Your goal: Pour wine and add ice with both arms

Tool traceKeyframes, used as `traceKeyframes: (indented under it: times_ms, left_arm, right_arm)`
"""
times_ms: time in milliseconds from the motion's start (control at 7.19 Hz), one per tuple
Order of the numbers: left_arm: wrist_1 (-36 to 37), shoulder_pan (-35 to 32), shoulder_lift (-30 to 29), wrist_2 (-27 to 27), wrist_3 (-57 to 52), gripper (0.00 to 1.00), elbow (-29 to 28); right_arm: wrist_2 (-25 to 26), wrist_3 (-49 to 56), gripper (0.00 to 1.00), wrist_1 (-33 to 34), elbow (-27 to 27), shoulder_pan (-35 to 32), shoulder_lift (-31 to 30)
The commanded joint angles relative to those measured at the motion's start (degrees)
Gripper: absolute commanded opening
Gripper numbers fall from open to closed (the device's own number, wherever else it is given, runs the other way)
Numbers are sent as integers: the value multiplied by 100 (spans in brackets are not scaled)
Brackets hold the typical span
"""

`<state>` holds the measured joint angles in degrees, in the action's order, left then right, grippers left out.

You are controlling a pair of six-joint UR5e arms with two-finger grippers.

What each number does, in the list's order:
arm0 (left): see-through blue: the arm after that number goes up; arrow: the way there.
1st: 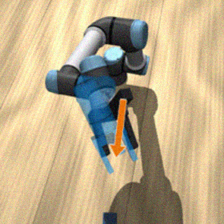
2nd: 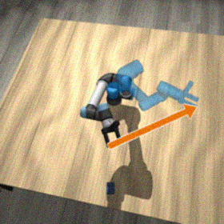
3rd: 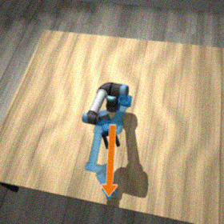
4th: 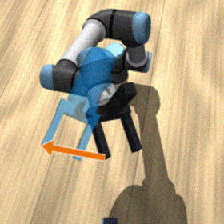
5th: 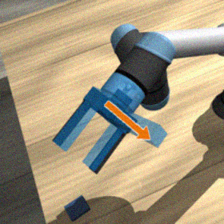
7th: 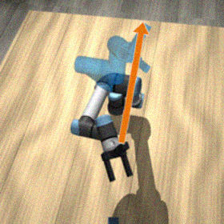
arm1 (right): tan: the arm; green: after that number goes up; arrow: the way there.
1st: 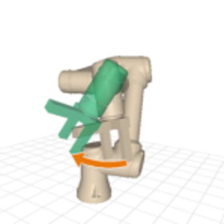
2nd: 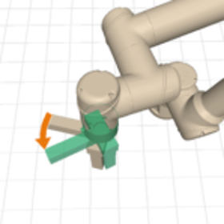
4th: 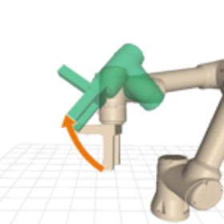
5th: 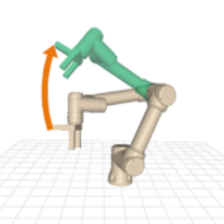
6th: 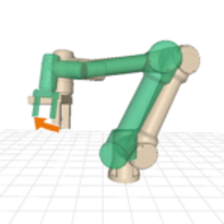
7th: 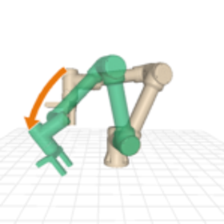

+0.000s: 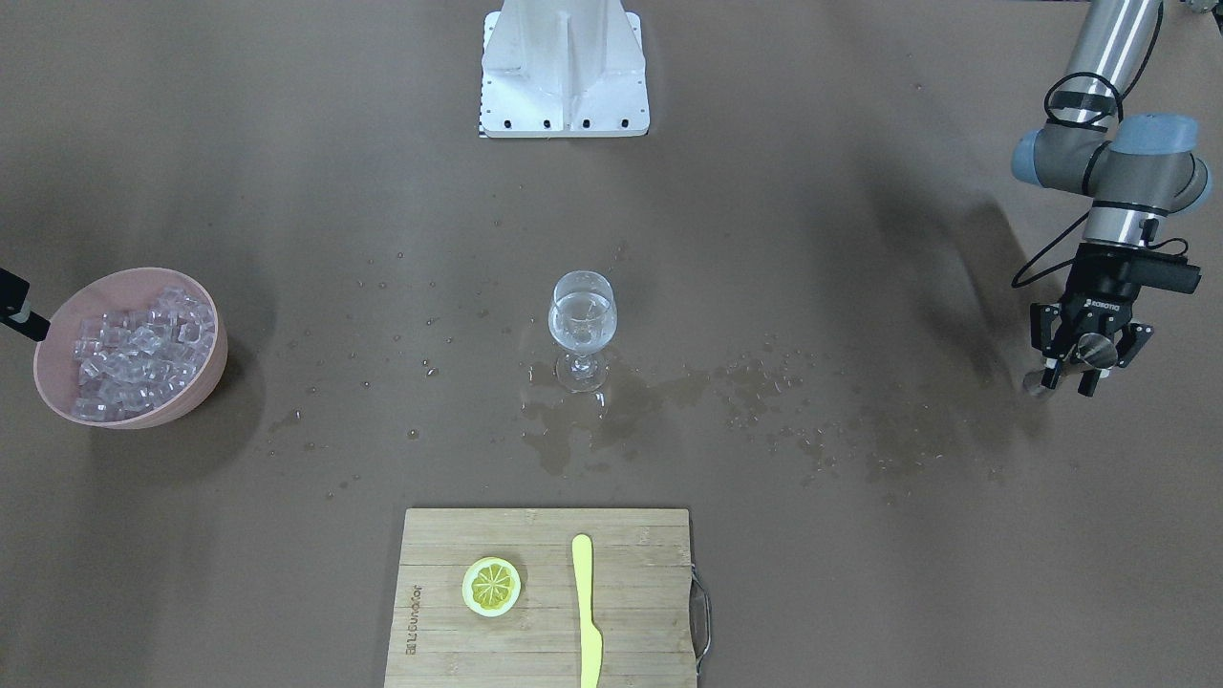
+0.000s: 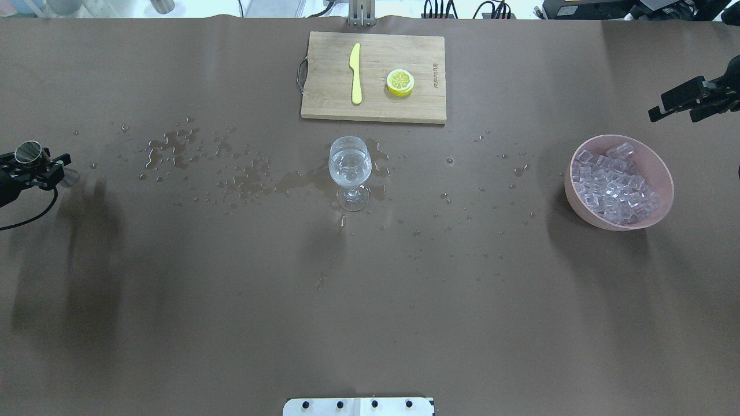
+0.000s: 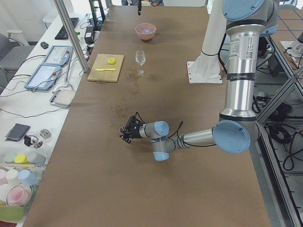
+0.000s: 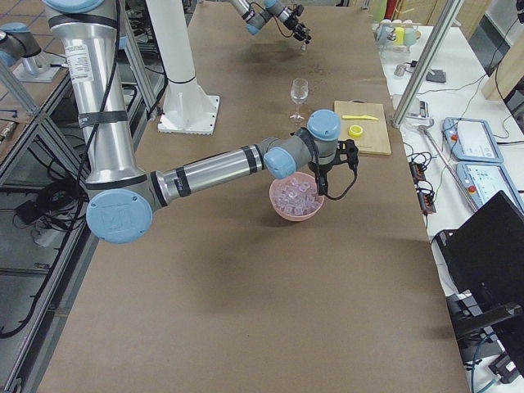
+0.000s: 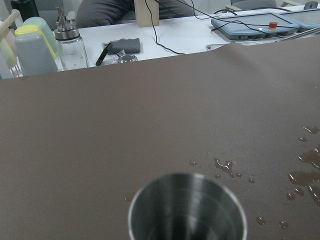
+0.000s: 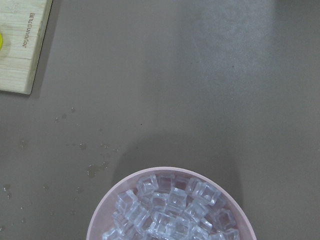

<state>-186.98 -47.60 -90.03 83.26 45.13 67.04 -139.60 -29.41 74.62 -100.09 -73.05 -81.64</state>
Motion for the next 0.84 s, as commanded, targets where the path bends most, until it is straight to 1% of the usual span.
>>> traceKeyframes:
  times_ms: [0,139,278,418,557,696]
  left_arm:
    - [-40,-3,3,6,-93,98,46]
    - [-171,-3,134,14,-84,98,72]
    - [-503,-3,352,23,-66,98,142]
    - [-567,-3,668,84,-57,98,465]
    - [-515,-177,828,441,38,98,694]
    - [-297,-684,812,1176,187,98,722]
  right_arm:
    - [-6,-3,100,0,8,19,8]
    - [-6,-3,100,0,8,10,8]
    - [-15,-3,100,0,-10,19,17]
    - [-15,-3,100,0,-27,10,17]
    - [-15,-12,100,0,-36,19,17]
    - [3,-107,100,-9,-36,71,43]
